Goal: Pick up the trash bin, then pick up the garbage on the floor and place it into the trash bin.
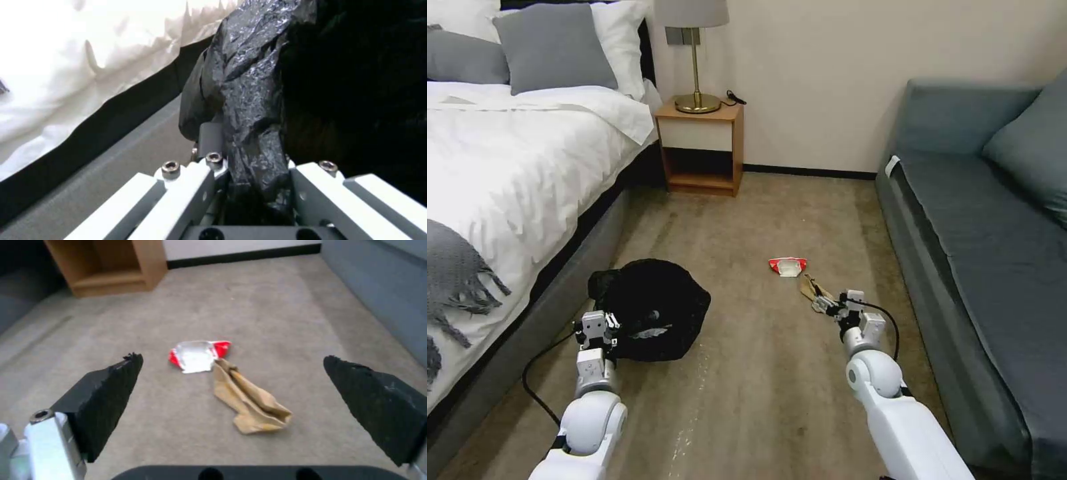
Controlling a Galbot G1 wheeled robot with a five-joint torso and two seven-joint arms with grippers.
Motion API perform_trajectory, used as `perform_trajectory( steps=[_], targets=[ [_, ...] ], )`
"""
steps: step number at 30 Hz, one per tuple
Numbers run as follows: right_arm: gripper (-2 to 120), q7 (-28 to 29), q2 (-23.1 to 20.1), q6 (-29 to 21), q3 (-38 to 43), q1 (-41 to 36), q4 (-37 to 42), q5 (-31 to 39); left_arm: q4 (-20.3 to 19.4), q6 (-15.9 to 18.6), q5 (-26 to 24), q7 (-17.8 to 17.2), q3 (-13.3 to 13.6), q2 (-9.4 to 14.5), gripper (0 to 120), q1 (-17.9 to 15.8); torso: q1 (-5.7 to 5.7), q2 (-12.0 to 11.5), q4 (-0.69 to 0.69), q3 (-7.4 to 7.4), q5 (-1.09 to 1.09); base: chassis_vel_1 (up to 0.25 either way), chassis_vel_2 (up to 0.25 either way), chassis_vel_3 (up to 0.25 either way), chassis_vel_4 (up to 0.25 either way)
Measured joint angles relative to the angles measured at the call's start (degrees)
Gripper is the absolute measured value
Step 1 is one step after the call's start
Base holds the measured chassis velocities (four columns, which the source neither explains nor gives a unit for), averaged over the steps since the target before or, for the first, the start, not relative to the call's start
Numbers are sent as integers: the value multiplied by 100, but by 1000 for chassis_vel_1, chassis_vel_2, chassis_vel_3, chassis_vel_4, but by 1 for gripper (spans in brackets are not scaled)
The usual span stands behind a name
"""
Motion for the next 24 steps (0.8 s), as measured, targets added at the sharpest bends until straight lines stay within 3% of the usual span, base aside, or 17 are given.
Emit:
perform_trajectory(
  steps=[24],
  targets=[
    [100, -279, -58, 219, 266, 43, -455, 5, -18, -81, 191, 16, 57, -201, 3, 112, 0, 0, 0, -1, 0, -6, 9, 10, -8]
  ],
)
